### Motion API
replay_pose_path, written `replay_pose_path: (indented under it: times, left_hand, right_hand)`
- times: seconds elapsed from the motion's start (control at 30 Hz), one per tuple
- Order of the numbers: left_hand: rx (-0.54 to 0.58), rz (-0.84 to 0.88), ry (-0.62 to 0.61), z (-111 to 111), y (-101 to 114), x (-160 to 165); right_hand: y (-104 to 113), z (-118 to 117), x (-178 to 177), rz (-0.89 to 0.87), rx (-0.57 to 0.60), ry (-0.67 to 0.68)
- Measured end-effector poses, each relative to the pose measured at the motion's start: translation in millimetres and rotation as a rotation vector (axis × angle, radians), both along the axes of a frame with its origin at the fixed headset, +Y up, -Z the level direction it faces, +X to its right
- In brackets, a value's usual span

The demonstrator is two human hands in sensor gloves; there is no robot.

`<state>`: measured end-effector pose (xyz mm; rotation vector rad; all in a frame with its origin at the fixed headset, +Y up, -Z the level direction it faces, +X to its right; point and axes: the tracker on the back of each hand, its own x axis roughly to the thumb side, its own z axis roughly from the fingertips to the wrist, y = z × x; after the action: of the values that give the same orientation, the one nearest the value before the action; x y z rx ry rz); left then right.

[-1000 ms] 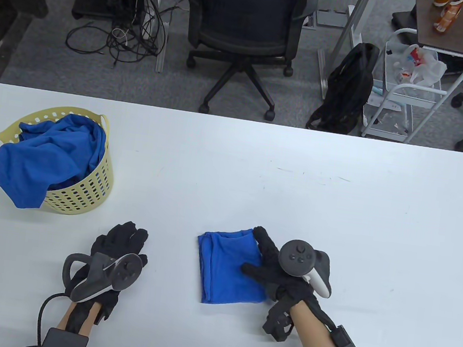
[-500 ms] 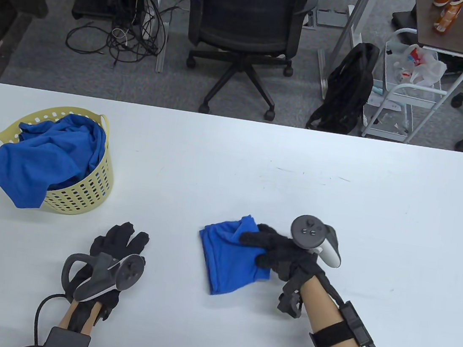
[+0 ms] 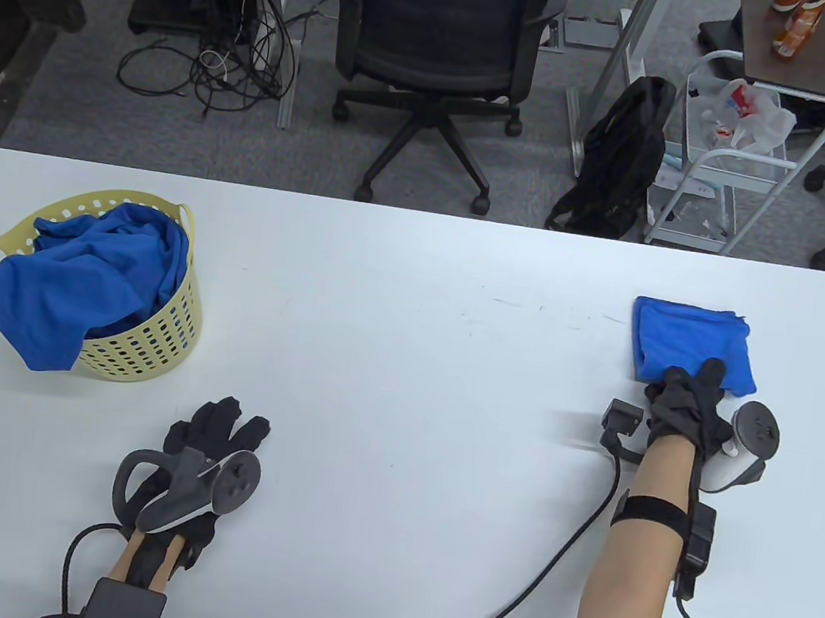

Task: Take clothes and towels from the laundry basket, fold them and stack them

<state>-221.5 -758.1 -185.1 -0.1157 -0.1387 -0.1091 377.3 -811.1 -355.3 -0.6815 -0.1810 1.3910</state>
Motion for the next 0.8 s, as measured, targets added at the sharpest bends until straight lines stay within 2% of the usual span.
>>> replay_pose_path:
  times: [0.13,0.3,0.47,0.53,0.57,0.6,0.7,0.8]
  left_hand:
    - [-0.02,-0.025,0.0,-1,-3,1]
    - [-0.029,-0.025,-0.001,-1,-4,1]
    - [-0.038,-0.021,-0.004,-2,-6,1]
    - [-0.044,-0.019,-0.005,-2,-7,1]
    - [-0.048,-0.016,-0.007,-1,-7,1]
    - [-0.05,-0.015,-0.009,-1,-7,1]
    - [-0.05,-0.009,-0.012,-1,-7,0]
    - [-0.055,0.004,-0.011,-1,-8,-1]
  right_hand:
    - [-2,-3,7,-0.014,-0.015,0.08]
    - [6,0,3,0.014,-0.007,0.05]
    - [34,20,-37,0.124,-0.043,0.056]
    - [47,26,-62,0.192,-0.074,0.183]
    - [56,30,-79,0.235,-0.081,0.312]
    - [65,34,-99,0.301,-0.042,0.469]
    - [85,59,-148,0.523,0.069,0.769]
    - [100,95,-187,0.875,0.169,0.908]
